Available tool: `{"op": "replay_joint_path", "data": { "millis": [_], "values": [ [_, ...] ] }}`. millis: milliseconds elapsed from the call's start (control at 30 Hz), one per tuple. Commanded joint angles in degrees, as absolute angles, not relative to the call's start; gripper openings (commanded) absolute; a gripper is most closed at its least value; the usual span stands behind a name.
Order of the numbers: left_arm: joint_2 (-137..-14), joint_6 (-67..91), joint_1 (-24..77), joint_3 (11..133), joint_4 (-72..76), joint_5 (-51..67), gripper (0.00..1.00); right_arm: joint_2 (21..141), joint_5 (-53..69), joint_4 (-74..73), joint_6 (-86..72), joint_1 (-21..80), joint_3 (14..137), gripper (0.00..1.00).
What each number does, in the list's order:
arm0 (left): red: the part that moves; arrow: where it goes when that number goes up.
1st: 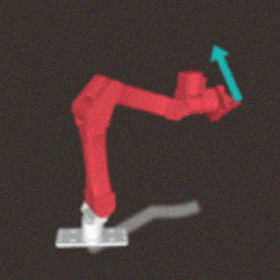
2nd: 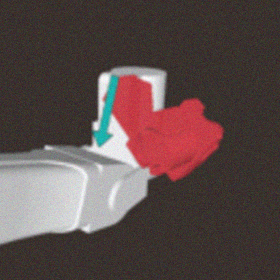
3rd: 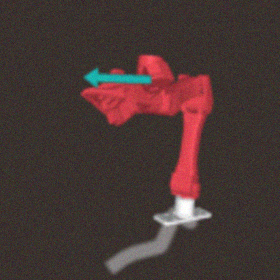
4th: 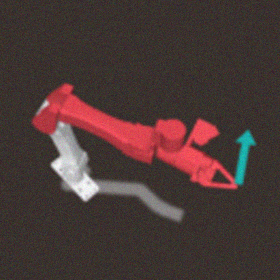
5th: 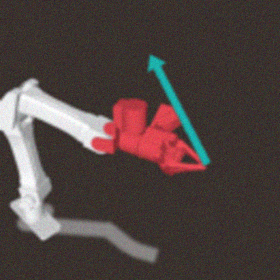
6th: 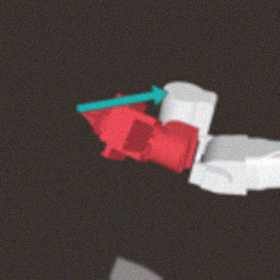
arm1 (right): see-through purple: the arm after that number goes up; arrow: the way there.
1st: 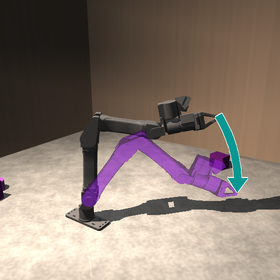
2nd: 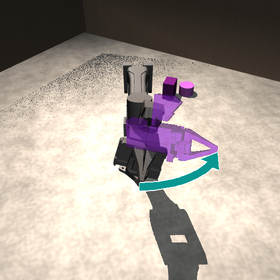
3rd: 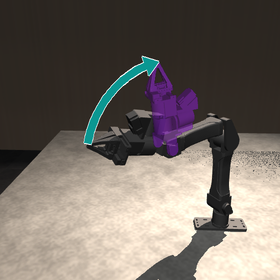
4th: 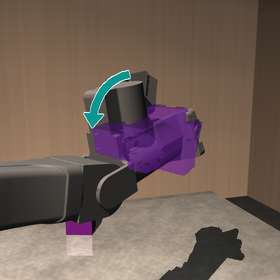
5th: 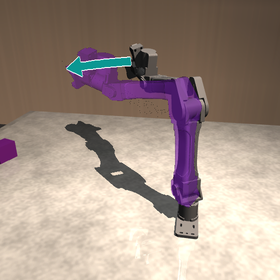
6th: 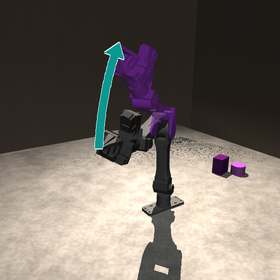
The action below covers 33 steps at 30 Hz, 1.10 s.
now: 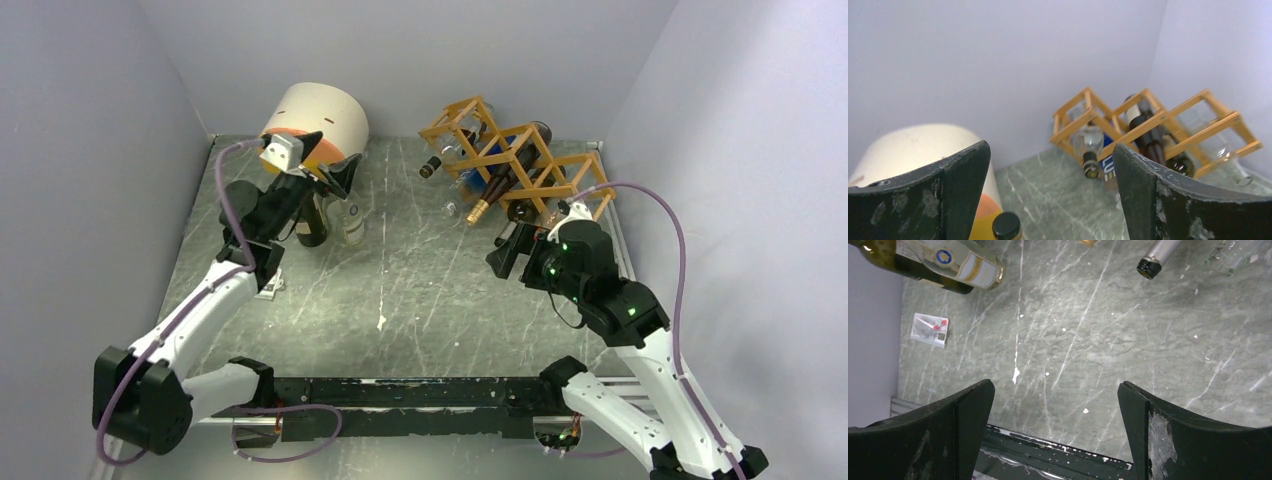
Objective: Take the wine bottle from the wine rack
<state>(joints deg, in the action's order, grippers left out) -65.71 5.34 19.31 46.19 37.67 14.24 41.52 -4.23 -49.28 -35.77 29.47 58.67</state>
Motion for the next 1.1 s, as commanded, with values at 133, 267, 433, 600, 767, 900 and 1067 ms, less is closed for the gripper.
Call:
{"op": "replay_joint_path", "data": {
  "millis": [133, 267, 433, 600, 767, 900, 1067],
  "values": [
    [-59.44, 5.46, 20.32, 48.22, 38.77, 22.1, 0.89, 43.27, -10.7, -49.17, -37.45, 29.7, 57.79, 0.99],
    [-59.76, 7.55, 20.9, 48.85, 38.33, 22.05, 0.86, 46.11, -15.51, -48.04, -36.39, 29.68, 58.78, 0.99],
    [-60.17, 7.97, 21.34, 49.5, 38.25, 24.58, 0.85, 55.37, -26.22, -51.57, -32.95, 29.48, 65.03, 1.0],
    [-60.22, 8.66, 21.4, 49.29, 38.94, 25.73, 0.87, 60.72, -21.05, -47.48, -27.97, 23.81, 66.09, 1.0],
    [-61.35, 12.32, 21.77, 49.31, 40.72, 27.69, 0.89, 60.67, -15.14, -41.63, -29.44, 13.16, 61.23, 1.0],
    [-62.97, 18.61, 22.25, 48.14, 45.58, 29.44, 0.88, 58.64, -14.95, -36.19, -30.12, 9.85, 56.26, 1.0],
    [-63.82, 19.45, 23.93, 49.56, 41.95, 27.64, 0.84, 59.36, -11.6, -30.16, -31.98, 7.21, 52.96, 0.93]
  ]
}}
